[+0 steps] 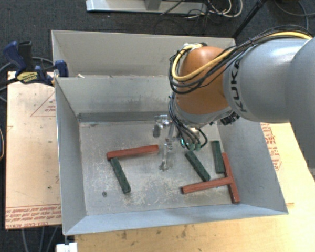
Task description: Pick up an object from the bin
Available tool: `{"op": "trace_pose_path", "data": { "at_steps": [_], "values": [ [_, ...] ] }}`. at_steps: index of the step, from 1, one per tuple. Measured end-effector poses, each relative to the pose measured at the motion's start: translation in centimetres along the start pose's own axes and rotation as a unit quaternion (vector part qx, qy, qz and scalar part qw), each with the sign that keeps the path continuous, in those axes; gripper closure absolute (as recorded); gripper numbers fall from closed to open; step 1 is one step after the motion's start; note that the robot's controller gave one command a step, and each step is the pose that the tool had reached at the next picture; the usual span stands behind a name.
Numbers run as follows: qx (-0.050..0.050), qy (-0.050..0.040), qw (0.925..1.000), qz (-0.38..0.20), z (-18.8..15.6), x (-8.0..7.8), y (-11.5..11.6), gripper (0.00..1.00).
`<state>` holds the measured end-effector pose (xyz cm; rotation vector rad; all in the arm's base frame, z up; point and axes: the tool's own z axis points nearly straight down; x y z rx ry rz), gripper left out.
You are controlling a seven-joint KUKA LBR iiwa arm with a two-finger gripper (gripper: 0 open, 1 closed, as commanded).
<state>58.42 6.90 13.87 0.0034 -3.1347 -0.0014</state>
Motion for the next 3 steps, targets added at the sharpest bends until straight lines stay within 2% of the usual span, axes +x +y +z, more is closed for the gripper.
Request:
{"op": "trace_pose_path", "data": {
  "at_steps": [1,2,3],
  "values": [
    [0.0,-0.0035,0.9944,-0.106,7.0,-3.3,3.8,0.0],
    [0.0,-0.0049,0.9945,-0.105,6.7,-3.5,3.7,1.0],
    [0.0,-0.0087,0.9918,-0.127,-4.7,-1.4,5.0,1.0]
  ]
}}
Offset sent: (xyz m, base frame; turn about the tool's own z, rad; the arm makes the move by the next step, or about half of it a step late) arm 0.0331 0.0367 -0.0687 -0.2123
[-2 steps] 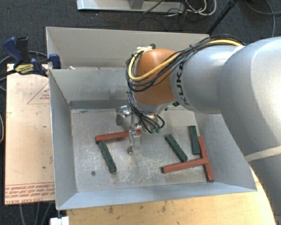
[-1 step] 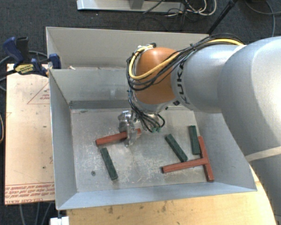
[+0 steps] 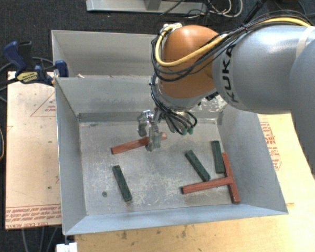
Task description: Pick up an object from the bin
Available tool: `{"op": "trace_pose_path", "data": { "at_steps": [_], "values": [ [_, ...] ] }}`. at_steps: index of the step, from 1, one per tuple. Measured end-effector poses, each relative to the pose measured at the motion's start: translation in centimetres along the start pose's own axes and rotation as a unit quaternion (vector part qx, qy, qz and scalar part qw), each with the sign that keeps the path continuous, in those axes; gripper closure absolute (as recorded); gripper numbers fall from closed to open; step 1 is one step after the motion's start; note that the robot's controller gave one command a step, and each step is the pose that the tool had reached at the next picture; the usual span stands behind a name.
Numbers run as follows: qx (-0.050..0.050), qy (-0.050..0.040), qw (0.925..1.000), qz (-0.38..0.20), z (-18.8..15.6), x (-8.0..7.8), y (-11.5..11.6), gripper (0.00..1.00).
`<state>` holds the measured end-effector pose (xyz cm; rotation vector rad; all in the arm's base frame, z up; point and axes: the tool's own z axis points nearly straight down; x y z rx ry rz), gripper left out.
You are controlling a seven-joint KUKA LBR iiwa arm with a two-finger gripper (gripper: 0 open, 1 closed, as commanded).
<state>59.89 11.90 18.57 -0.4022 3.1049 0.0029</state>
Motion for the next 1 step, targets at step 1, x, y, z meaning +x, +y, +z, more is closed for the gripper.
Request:
{"op": "trace_pose_path", "data": {
  "at_steps": [1],
  "values": [
    [0.0,-0.0012,1.0,0.01,-16.07,-0.14,0.43,1.0]
  ]
}}
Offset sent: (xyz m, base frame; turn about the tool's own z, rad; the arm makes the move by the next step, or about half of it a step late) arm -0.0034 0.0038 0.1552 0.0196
